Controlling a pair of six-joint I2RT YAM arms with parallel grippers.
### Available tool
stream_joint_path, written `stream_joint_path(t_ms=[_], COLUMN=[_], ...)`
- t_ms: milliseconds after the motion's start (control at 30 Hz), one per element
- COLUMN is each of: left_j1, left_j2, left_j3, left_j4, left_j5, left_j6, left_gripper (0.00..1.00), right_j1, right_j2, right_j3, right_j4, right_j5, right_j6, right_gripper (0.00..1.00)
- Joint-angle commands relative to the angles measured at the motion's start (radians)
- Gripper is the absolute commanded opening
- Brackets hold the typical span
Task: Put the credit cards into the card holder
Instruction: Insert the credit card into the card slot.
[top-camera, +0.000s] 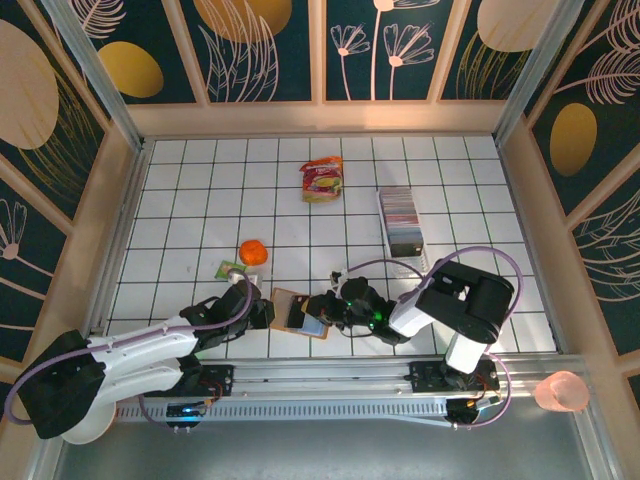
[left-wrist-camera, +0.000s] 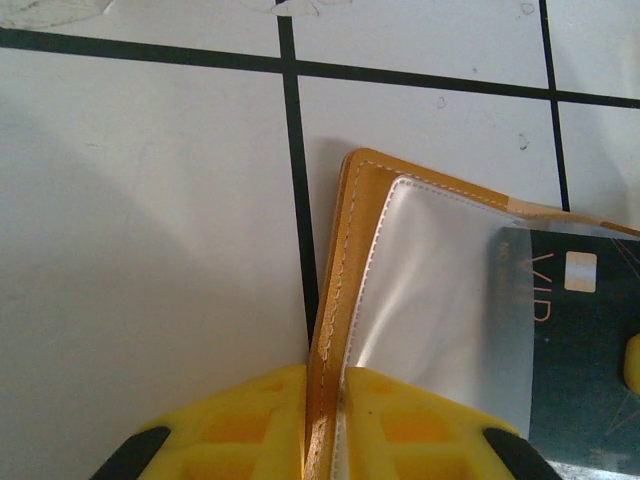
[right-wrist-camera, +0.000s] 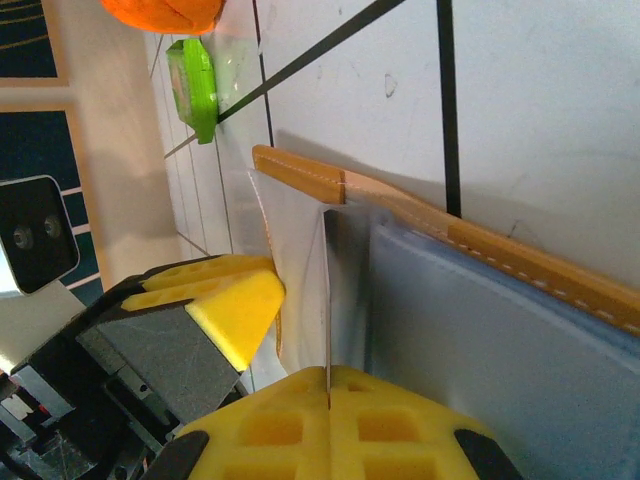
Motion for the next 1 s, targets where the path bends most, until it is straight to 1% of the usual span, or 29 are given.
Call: stream_joint_path(t_ms=[0,133,333,433,533,733,800,933,967], left_j1=[-0.005,-0.005,-0.005,-0.005,-0.005,-0.005,-0.005,-0.005,-0.005], left_j2=[0.007,0.006,0.004,0.004,-0.004,-0.034,-0.043,-0.053,-0.054], left_j3=[-0.032,-0.037,-0.045,-0.049,-0.051,-0.061,-0.063,-0.072,-0.074], left_j4=[-0.018,-0.014,-0.012,-0.007,-0.009,0.003,0.003,0.01,0.014], left_j5=[0.11,0.119,0.121,0.131,0.133,0.147,0.15,0.155,0.155], left_j6=[-0.008,-0.011,-0.015,-0.019,-0.022,-0.042,-0.046,-0.055,-0.059], left_gripper=[0.17,0.18,0.2,0.2,0.2,0.21,0.21,0.21,0.21], right_j1=[0.015,0.02,0.031,0.043,0.046,0.057,0.057,0.06,0.061], right_j2=[-0.001,0.025,0.042,0.037,0.039,0.044,0.031,-0.017,-0.032], right_j3=[-0.005,0.032,0.046,0.077,0.115,0.2,0.223,0.273,0.291], right_j4=[0.001,-0.018,-0.01,-0.068,-0.112,-0.292,-0.368,-0.548,-0.603], right_j5=[0.022,0.015,0.075,0.11,0.109,0.096,0.103,0.152,0.169], right_j6=[0.02,0.021,0.052,0.037,0.017,-0.034,-0.061,-0.128,-0.146], right_gripper=[0.0,0.0,0.0,0.0,0.0,0.0,0.08,0.19,0.24])
